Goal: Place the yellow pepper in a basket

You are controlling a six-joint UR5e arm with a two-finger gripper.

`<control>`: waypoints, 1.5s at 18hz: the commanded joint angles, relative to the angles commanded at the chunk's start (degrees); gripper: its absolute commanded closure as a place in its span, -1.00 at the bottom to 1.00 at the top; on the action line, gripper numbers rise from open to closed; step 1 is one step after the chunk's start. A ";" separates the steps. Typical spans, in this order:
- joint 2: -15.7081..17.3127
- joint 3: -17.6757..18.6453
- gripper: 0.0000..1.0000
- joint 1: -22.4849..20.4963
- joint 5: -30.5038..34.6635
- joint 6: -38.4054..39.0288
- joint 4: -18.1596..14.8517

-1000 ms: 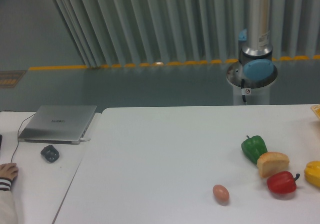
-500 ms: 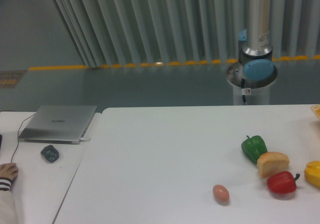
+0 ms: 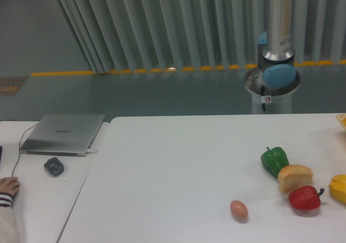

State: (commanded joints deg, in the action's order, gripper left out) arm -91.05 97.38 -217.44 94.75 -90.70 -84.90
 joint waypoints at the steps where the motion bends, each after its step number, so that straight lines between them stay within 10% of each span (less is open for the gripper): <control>1: 0.00 0.00 -1.00 0.00 -0.09 0.00 0.00; 27: 0.79 -3.86 -1.00 2.89 0.00 -0.70 -1.32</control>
State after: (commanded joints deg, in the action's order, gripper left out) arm -90.26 93.52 -214.55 94.75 -91.41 -86.22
